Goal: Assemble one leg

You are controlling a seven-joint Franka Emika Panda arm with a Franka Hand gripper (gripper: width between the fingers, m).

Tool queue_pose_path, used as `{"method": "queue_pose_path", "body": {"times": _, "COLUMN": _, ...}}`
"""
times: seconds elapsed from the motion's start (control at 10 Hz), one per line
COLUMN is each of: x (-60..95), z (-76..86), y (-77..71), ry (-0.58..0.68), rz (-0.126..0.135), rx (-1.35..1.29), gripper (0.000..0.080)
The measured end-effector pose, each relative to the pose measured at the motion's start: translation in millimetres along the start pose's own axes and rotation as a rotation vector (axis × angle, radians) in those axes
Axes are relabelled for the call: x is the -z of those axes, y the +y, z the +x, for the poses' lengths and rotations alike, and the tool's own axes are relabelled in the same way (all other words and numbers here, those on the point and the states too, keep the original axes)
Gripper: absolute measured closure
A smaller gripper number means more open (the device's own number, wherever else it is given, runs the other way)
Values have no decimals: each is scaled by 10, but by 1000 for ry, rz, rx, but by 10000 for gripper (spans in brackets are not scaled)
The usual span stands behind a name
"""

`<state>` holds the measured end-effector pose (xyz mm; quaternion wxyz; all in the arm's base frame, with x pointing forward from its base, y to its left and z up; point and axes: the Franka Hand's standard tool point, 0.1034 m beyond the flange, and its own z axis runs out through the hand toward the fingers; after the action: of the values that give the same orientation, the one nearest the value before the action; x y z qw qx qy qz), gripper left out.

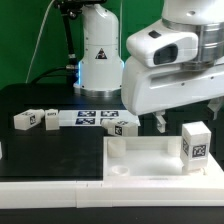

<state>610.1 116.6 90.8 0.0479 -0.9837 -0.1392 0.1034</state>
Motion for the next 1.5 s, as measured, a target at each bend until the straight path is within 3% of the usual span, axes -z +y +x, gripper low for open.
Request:
{"method": "queue_pose_path", "body": {"times": 0.2, "x": 5, "z": 7, "y": 14, "ry": 3, "rz": -1, "rx": -9, "gripper": 150}}
{"method": "queue_pose_path", "body": {"times": 0.4, "x": 95, "z": 162, "y": 66, "ry": 36, "rz": -4, "rx": -27, "gripper": 150}}
{"method": "queue_pose_path", "body": {"times": 0.6, "x": 88, "z": 305, "y": 124, "ry": 63, "rz": -5, "rx": -25, "gripper": 150}}
{"method": "queue_pose_path", "body": {"times": 1.1, "x": 40, "z": 337, "y": 101, "ry": 70, "rz": -4, "rx": -26, "gripper": 150}}
{"method": "queue_pose_path", "body": {"times": 1.2, "x": 40, "z": 336, "y": 103, "ry": 70, "rz": -4, "rx": -26, "gripper": 174}}
{"method": "queue_pose_path", "body": {"times": 1.3, "x": 40, "z": 336, "y": 103, "ry": 70, "rz": -4, "rx": -26, "gripper": 314}}
{"method": "queue_pose_path", "body": {"times": 1.4, "x": 40, "z": 336, "y": 103, "ry": 70, "rz": -4, "rx": -26, "gripper": 314}}
{"method": "queue_pose_path", "body": {"times": 1.5, "x": 40, "z": 337, "y": 103, "ry": 70, "rz": -4, "rx": -26, "gripper": 494}}
